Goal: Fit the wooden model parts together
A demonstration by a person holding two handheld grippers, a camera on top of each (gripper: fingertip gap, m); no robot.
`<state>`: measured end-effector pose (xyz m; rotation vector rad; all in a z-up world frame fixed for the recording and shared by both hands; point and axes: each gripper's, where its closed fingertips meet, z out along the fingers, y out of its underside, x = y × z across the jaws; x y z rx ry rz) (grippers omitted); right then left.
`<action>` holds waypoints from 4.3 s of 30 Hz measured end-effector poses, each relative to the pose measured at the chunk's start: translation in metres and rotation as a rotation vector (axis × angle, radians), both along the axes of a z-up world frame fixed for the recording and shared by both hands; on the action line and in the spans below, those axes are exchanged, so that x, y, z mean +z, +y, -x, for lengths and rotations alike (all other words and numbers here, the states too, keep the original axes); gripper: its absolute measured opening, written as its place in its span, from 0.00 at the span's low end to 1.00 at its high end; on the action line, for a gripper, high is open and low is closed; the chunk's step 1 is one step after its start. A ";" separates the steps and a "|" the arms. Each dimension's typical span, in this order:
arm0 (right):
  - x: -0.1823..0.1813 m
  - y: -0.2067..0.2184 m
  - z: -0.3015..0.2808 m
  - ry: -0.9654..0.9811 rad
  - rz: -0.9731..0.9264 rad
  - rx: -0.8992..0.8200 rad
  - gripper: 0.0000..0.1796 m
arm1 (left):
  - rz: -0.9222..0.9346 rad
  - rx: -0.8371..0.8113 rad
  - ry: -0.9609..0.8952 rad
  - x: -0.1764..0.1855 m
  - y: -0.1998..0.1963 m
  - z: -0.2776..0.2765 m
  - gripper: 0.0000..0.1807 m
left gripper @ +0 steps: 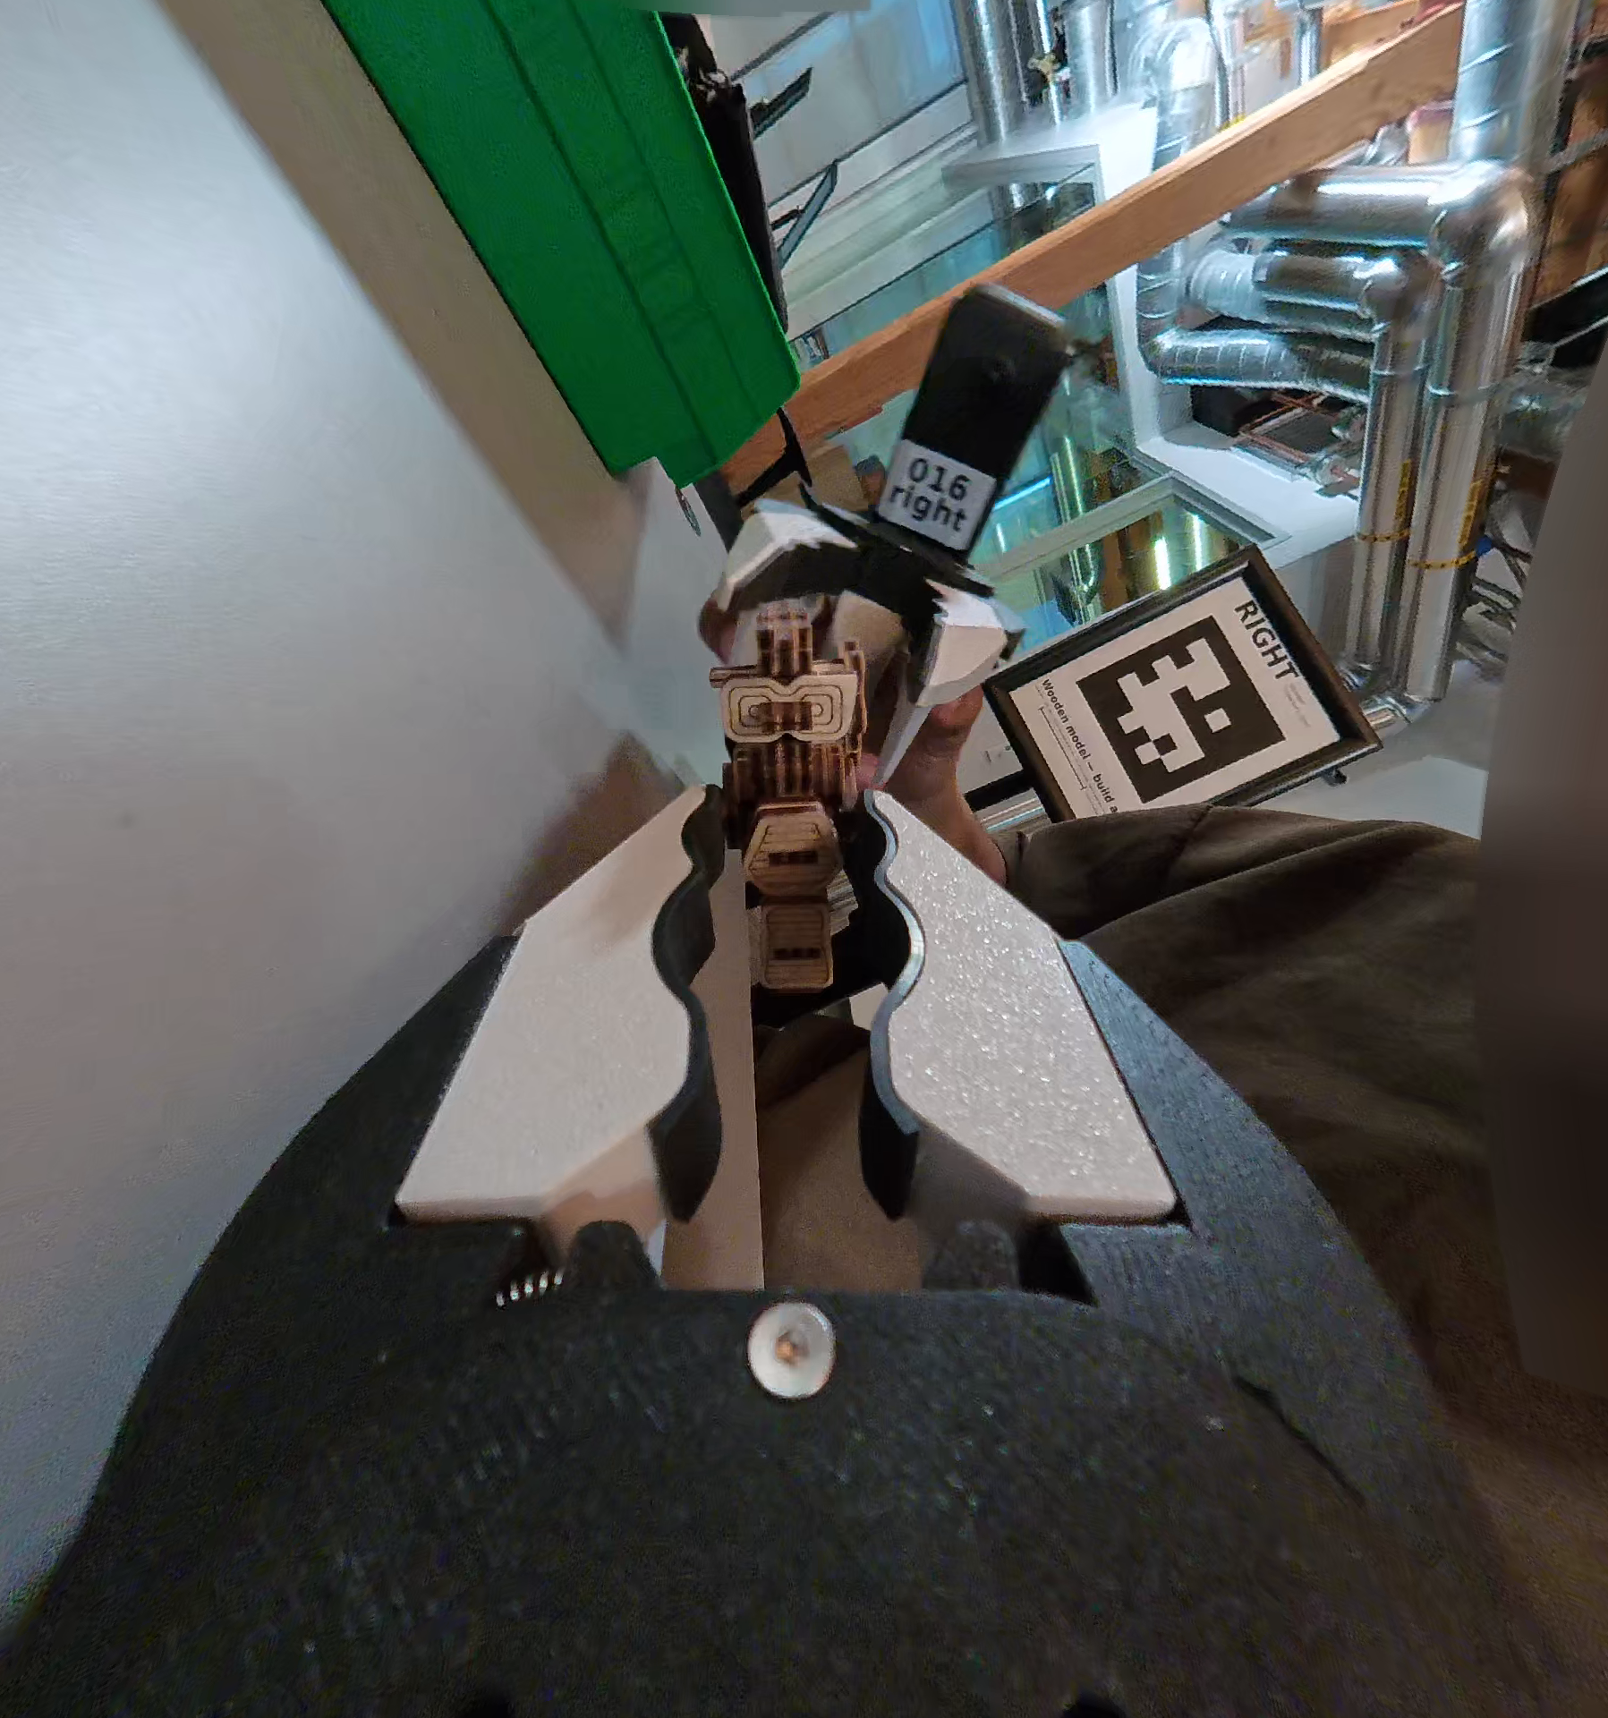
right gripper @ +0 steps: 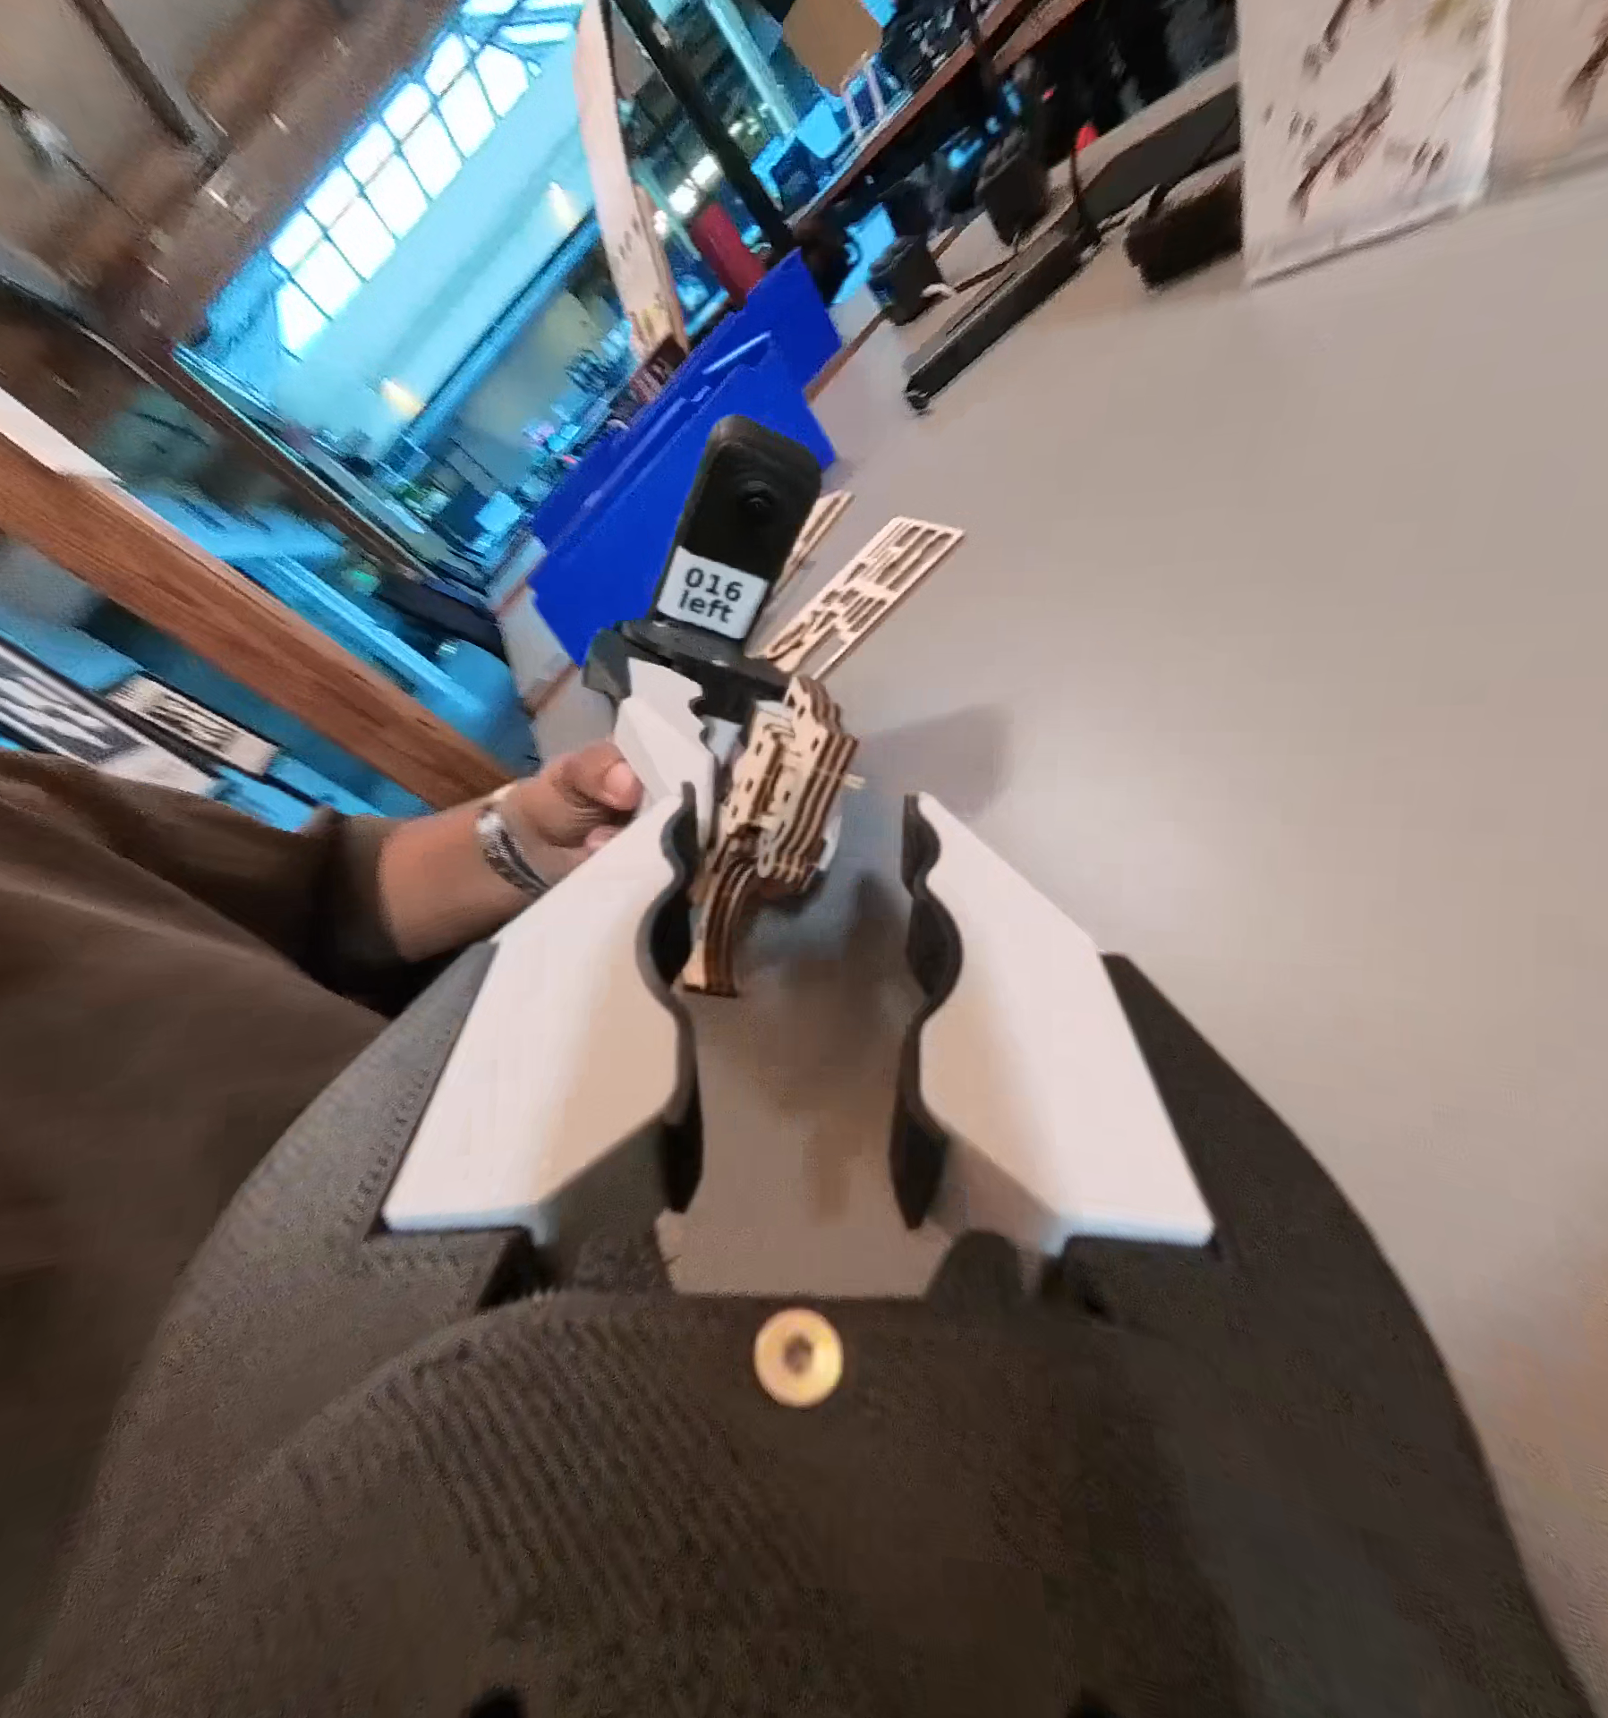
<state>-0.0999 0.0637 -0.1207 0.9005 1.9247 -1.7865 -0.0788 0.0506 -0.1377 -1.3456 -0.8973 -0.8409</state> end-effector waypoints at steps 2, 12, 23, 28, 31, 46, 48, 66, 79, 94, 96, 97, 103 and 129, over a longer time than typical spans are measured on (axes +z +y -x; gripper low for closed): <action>-0.002 -0.003 -0.005 -0.065 0.027 0.037 0.26 | -0.007 -0.007 0.007 0.001 0.001 -0.002 0.13; -0.002 -0.005 -0.012 -0.202 0.116 0.109 0.23 | -0.033 -0.051 0.035 0.006 0.006 -0.010 0.13; -0.005 -0.009 -0.019 -0.219 0.108 0.149 0.17 | -0.013 -0.082 0.066 0.005 0.011 -0.016 0.13; -0.002 -0.009 -0.021 -0.218 0.122 0.164 0.11 | -0.006 -0.077 0.068 0.004 0.011 -0.016 0.13; -0.002 -0.009 -0.021 -0.217 0.120 0.168 0.11 | 0.002 -0.078 0.074 0.004 0.011 -0.016 0.13; -0.002 -0.010 -0.019 -0.188 0.103 0.138 0.11 | 0.017 -0.039 0.071 0.004 0.011 -0.013 0.13; -0.003 -0.011 -0.018 -0.170 0.084 0.128 0.11 | 0.024 -0.038 0.069 0.003 0.011 -0.013 0.13; 0.003 -0.002 -0.012 -0.201 0.135 0.133 0.20 | -0.050 -0.045 0.015 0.009 0.010 -0.011 0.13; -0.017 0.028 0.016 0.052 -0.151 0.012 0.10 | 0.056 0.061 0.009 -0.006 -0.008 0.011 0.13; -0.080 0.084 -0.055 0.473 -0.748 0.123 0.21 | 0.229 -0.020 0.050 -0.029 0.004 -0.002 0.13; -0.079 0.077 -0.055 0.490 -0.728 0.146 0.22 | 0.223 -0.020 0.035 -0.030 0.003 -0.002 0.13; -0.079 0.074 -0.054 0.485 -0.713 0.155 0.23 | 0.224 -0.022 0.033 -0.030 0.003 -0.002 0.13; -0.082 0.067 -0.048 0.423 -0.645 0.188 0.10 | 0.244 -0.047 0.043 -0.032 0.006 -0.006 0.13; -0.049 0.058 -0.018 0.496 -0.601 -0.088 0.26 | 0.246 -0.084 0.070 -0.032 0.008 -0.017 0.13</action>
